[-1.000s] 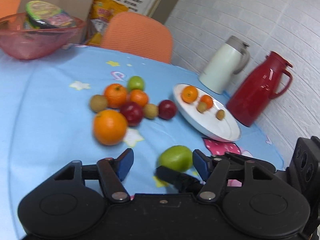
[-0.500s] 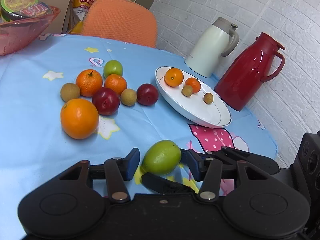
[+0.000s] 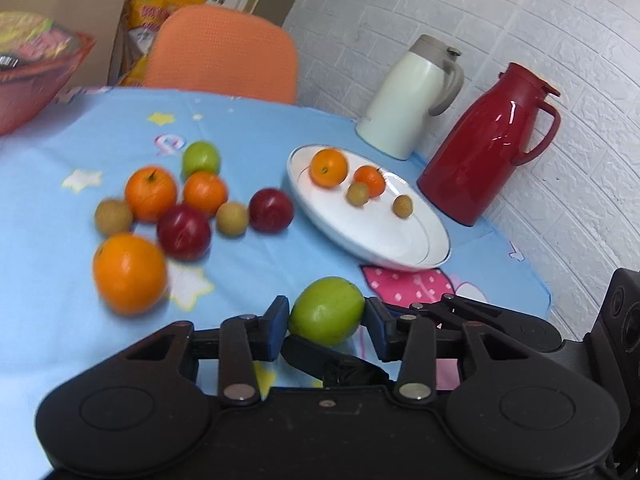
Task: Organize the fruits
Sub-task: 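Carry the green apple with the left tool onto the plate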
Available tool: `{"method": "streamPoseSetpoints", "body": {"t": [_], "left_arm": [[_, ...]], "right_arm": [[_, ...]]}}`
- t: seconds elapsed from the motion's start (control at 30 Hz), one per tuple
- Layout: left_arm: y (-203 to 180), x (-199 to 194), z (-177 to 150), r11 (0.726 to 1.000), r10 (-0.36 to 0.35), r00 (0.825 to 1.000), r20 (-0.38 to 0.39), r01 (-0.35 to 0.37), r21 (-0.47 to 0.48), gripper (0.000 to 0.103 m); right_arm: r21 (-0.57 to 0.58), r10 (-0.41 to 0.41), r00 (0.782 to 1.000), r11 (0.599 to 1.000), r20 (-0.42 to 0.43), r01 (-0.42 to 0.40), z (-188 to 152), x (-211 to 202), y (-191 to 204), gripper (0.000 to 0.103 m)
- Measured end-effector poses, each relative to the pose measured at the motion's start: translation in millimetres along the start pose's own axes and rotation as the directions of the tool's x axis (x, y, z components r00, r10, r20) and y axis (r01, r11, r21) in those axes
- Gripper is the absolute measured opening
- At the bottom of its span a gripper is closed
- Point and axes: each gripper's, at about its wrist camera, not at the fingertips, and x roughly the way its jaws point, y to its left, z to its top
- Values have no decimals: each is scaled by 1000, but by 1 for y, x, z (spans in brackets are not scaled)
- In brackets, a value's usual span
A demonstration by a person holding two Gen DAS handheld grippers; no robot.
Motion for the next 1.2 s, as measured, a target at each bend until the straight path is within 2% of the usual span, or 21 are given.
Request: {"method": "streamPoseSetpoints", "body": {"t": [0.2, 0.33, 0.7, 0.9, 1.2], "left_arm": [[-28, 15, 29, 994, -10, 999, 40, 5, 110, 86], [-36, 35, 45, 989, -23, 999, 33, 18, 148, 86], [-29, 94, 67, 986, -44, 998, -46, 50, 158, 85], [-24, 110, 76, 987, -20, 998, -60, 30, 159, 85], [-18, 126, 83, 989, 25, 998, -50, -18, 147, 86]], "right_arm": [[41, -45, 996, 998, 81, 41, 16, -6, -26, 82], [72, -76, 992, 995, 104, 68, 22, -2, -44, 82], [196, -129, 990, 974, 58, 115, 23, 27, -83, 83], [239, -127, 991, 964, 43, 114, 25, 42, -90, 82], [223, -147, 989, 965, 11, 141, 32, 59, -94, 82]]}}
